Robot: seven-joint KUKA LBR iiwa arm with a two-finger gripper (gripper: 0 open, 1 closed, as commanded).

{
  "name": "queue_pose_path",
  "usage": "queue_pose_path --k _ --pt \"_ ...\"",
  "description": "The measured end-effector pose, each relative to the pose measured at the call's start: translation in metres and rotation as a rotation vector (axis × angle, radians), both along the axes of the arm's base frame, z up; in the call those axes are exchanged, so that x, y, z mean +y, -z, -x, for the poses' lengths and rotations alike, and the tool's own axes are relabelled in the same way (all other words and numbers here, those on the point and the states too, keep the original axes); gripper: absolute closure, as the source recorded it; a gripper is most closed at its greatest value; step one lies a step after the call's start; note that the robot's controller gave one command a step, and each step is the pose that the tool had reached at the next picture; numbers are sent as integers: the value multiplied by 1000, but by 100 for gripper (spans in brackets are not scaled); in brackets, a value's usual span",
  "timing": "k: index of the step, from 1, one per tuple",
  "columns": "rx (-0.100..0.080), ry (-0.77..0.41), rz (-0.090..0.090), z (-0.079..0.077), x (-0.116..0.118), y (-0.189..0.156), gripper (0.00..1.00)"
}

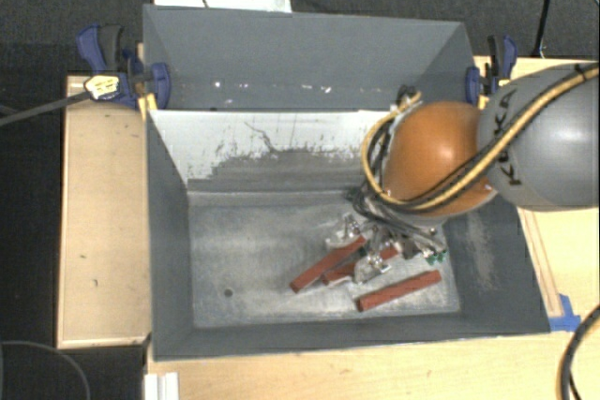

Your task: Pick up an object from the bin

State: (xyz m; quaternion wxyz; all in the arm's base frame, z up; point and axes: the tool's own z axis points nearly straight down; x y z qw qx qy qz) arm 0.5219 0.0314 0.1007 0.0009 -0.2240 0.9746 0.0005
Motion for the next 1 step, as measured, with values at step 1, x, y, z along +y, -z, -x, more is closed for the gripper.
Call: queue_pose_path --k 1 --pt "0 2 0 0 0 -10 100"
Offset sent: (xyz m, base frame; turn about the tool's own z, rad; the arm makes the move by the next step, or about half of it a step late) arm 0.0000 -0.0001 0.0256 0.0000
